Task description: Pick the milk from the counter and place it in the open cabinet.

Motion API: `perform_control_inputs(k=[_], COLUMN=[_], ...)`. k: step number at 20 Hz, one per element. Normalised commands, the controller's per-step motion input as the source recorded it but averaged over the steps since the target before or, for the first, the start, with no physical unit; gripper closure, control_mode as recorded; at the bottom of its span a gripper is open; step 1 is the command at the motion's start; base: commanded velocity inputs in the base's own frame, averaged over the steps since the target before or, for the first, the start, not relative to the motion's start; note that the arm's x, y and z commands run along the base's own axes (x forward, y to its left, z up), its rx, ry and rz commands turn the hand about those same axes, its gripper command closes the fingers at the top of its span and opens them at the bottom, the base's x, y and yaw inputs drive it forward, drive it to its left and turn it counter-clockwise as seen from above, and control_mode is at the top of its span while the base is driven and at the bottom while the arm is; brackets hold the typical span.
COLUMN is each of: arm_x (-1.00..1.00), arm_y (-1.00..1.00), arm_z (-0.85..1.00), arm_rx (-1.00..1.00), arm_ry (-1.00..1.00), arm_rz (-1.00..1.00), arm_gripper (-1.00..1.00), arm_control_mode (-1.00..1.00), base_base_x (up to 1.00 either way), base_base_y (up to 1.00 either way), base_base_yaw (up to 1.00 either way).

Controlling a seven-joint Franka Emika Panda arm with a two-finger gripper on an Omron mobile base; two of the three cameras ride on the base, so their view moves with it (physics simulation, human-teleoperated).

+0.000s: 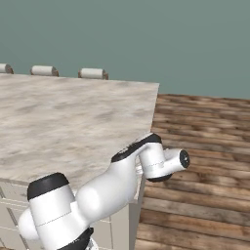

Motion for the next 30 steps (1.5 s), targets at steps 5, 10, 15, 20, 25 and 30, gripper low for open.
perform_control_inputs(k=[5, 10, 15, 20, 25, 30], arm_x=[0.02, 0.0, -0.01, 0.03, 0.17, -0.11], arm_y=[0.01, 0.07, 0.16, 0.15, 0.0, 0.01], arm_z=[0.0, 0.0, 0.05, 0.29, 0.39, -0.01], arm_rx=[0.01, 0.0, 0.0, 0.0, 0.03, 0.0], arm_ry=[0.0, 0.05, 0.08, 0.01, 0.0, 0.0], arm_rz=[0.03, 0.03, 0.07, 0.06, 0.0, 0.01], arm_gripper=[-1.0, -1.0, -1.0, -1.0, -1.0, -1.0], arm_control_mode=[-1.0, -1.0, -1.0, -1.0, -1.0, -1.0], base_base_x=[0.0, 0.0, 0.0, 0.0, 0.0, 0.0], base_base_y=[0.0, 0.0, 0.0, 0.0, 0.0, 0.0], base_base_yaw=[0.0, 0.0, 0.0, 0.0, 0.0, 0.0])
